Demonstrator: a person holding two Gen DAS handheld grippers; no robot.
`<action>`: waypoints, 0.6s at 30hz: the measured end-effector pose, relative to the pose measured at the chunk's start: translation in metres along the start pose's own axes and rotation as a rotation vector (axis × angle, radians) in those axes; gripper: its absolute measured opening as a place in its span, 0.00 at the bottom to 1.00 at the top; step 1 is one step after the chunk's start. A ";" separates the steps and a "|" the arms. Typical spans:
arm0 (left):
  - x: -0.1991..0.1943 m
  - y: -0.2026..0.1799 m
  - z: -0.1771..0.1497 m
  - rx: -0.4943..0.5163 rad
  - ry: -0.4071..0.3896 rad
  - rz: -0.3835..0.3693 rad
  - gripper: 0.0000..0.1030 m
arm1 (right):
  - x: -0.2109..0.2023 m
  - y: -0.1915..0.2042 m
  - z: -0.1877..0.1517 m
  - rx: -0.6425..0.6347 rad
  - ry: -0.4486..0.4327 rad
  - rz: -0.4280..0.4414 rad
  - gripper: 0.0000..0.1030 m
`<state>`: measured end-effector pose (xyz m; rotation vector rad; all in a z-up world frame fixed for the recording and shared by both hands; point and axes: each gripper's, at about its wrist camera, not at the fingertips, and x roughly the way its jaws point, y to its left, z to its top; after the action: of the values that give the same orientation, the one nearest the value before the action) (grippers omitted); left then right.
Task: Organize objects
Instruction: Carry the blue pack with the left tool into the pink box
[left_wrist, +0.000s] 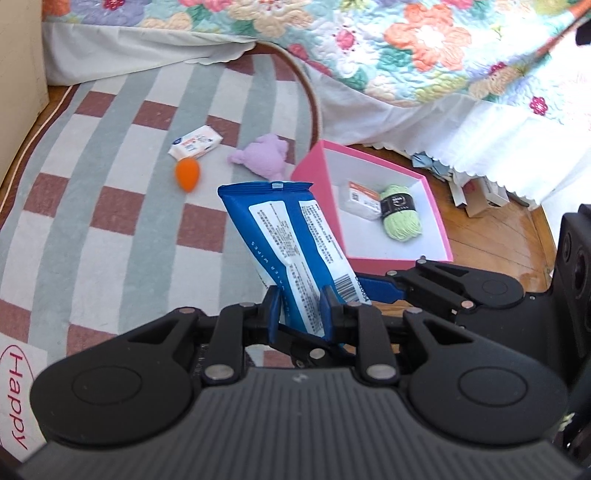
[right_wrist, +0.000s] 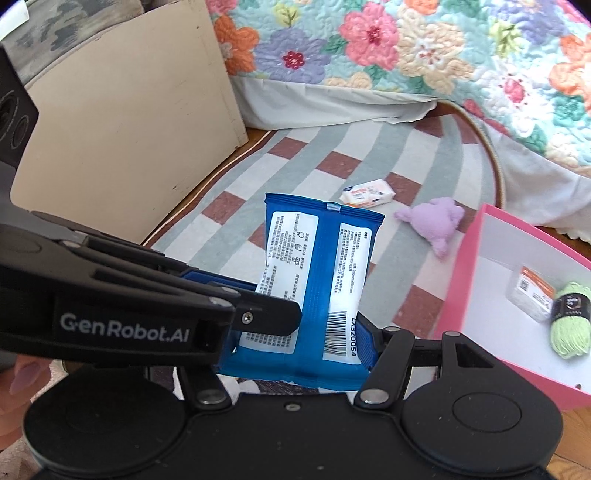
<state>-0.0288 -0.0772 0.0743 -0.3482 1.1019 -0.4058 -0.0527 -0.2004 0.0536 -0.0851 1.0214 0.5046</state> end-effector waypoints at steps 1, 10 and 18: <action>0.002 -0.005 0.002 0.011 0.006 0.001 0.21 | -0.002 -0.002 -0.001 0.004 -0.003 -0.011 0.66; 0.027 -0.046 0.019 0.074 0.012 -0.047 0.21 | -0.018 -0.038 -0.004 0.083 -0.034 -0.110 0.66; 0.046 -0.061 0.030 0.085 0.053 -0.086 0.21 | -0.019 -0.060 -0.007 0.136 -0.030 -0.138 0.66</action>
<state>0.0078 -0.1510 0.0789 -0.3122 1.1206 -0.5395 -0.0403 -0.2628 0.0561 -0.0260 1.0107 0.3093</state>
